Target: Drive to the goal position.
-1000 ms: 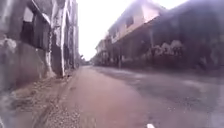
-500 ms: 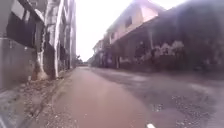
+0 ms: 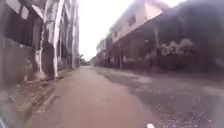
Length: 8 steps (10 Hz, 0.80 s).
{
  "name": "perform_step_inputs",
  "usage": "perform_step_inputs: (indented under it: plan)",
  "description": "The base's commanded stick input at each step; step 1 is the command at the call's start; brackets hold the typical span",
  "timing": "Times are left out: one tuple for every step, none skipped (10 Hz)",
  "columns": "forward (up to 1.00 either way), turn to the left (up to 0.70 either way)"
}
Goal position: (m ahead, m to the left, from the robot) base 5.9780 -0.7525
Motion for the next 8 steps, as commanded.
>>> perform_step_inputs:
  plan:
    - [0.7,0.0]
    - [0.7,0.0]
    - [0.85,0.34]
    - [0.85,0.0]
    - [0.85,0.0]
    - [0.85,0.34]
    - [0.85,0.34]
    - [0.85,0.23]
